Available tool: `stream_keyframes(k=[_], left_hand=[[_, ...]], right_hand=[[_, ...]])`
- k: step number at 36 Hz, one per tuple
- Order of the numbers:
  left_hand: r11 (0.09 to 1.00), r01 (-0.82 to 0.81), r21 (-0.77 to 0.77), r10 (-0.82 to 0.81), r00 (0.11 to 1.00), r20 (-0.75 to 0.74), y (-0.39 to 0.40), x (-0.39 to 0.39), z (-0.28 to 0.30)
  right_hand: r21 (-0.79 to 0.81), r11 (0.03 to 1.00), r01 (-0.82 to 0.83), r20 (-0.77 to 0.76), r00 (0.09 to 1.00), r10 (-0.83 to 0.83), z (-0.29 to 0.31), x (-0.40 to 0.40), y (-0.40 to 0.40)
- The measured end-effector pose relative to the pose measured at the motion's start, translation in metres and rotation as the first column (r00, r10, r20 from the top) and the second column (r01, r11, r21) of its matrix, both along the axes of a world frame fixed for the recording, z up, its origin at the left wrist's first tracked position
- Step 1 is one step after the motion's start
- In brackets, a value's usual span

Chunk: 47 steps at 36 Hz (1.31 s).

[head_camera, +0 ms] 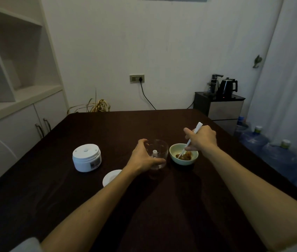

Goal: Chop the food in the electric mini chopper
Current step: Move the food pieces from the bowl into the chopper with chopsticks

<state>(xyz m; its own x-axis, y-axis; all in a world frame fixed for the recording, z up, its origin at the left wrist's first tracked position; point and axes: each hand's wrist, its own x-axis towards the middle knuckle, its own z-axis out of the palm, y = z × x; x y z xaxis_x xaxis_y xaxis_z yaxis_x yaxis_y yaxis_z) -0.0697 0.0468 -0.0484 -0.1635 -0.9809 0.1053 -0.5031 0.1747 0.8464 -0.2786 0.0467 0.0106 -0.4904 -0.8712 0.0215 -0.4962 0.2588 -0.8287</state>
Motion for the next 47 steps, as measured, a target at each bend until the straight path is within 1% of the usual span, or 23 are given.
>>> stream_keyframes(k=[4, 8, 12, 15, 18, 22, 24, 26, 28, 32, 36, 41, 47], left_hand=[[1.000, 0.006, 0.011, -0.006, 1.000, 0.004, 0.000, -0.001, -0.002], [1.000, 0.007, 0.010, -0.007, 1.000, 0.002, -0.001, -0.001, -0.002], [1.000, 0.015, 0.026, -0.016, 1.000, 0.005, -0.003, 0.000, -0.002], [0.999, 0.024, 0.036, -0.024, 1.000, 0.012, -0.003, 0.000, -0.002], [0.998, 0.041, 0.042, -0.041, 0.999, 0.009, -0.004, 0.001, -0.002], [0.997, 0.055, 0.046, -0.054, 0.998, -0.007, -0.004, 0.003, -0.003], [0.996, 0.065, 0.053, -0.065, 0.998, -0.009, -0.005, 0.004, -0.004], [0.995, 0.075, 0.059, -0.074, 0.997, -0.008, -0.005, 0.006, -0.004], [0.995, 0.079, 0.063, -0.079, 0.997, -0.009, -0.005, 0.007, -0.004], [0.993, 0.098, 0.070, -0.097, 0.995, -0.018, -0.005, 0.010, -0.005], [0.990, 0.110, 0.083, -0.108, 0.994, -0.027, -0.006, 0.011, -0.006], [0.985, 0.129, 0.114, -0.124, 0.991, -0.047, -0.007, 0.012, -0.006], [0.986, 0.129, 0.102, -0.125, 0.991, -0.041, -0.007, 0.012, -0.007]], right_hand=[[-0.066, 0.996, 0.062, 0.187, 0.981, -0.049, -0.001, -0.004, 0.002], [-0.016, 0.988, 0.156, 0.377, 0.916, -0.138, 0.002, -0.008, 0.005], [0.018, 0.978, 0.207, 0.509, 0.840, -0.187, 0.001, -0.014, 0.006], [0.007, 0.974, 0.227, 0.613, 0.769, -0.184, 0.003, -0.017, 0.008], [0.015, 0.971, 0.237, 0.723, 0.669, -0.174, 0.008, -0.018, 0.010], [0.022, 0.978, 0.206, 0.824, 0.550, -0.134, 0.015, -0.017, 0.012], [0.016, 0.985, 0.172, 0.851, 0.516, -0.104, 0.018, -0.014, 0.012], [0.008, 0.990, 0.138, 0.861, 0.503, -0.077, 0.021, -0.009, 0.011], [-0.002, 0.994, 0.109, 0.859, 0.509, -0.054, 0.023, -0.003, 0.009], [-0.029, 0.998, 0.061, 0.833, 0.554, -0.009, 0.026, 0.012, 0.005], [-0.066, 0.997, 0.045, 0.776, 0.631, 0.023, 0.023, 0.029, 0.001], [-0.122, 0.992, 0.045, 0.647, 0.761, 0.045, 0.016, 0.050, -0.004], [-0.107, 0.994, -0.029, 0.515, 0.853, 0.080, 0.013, 0.065, -0.003]])
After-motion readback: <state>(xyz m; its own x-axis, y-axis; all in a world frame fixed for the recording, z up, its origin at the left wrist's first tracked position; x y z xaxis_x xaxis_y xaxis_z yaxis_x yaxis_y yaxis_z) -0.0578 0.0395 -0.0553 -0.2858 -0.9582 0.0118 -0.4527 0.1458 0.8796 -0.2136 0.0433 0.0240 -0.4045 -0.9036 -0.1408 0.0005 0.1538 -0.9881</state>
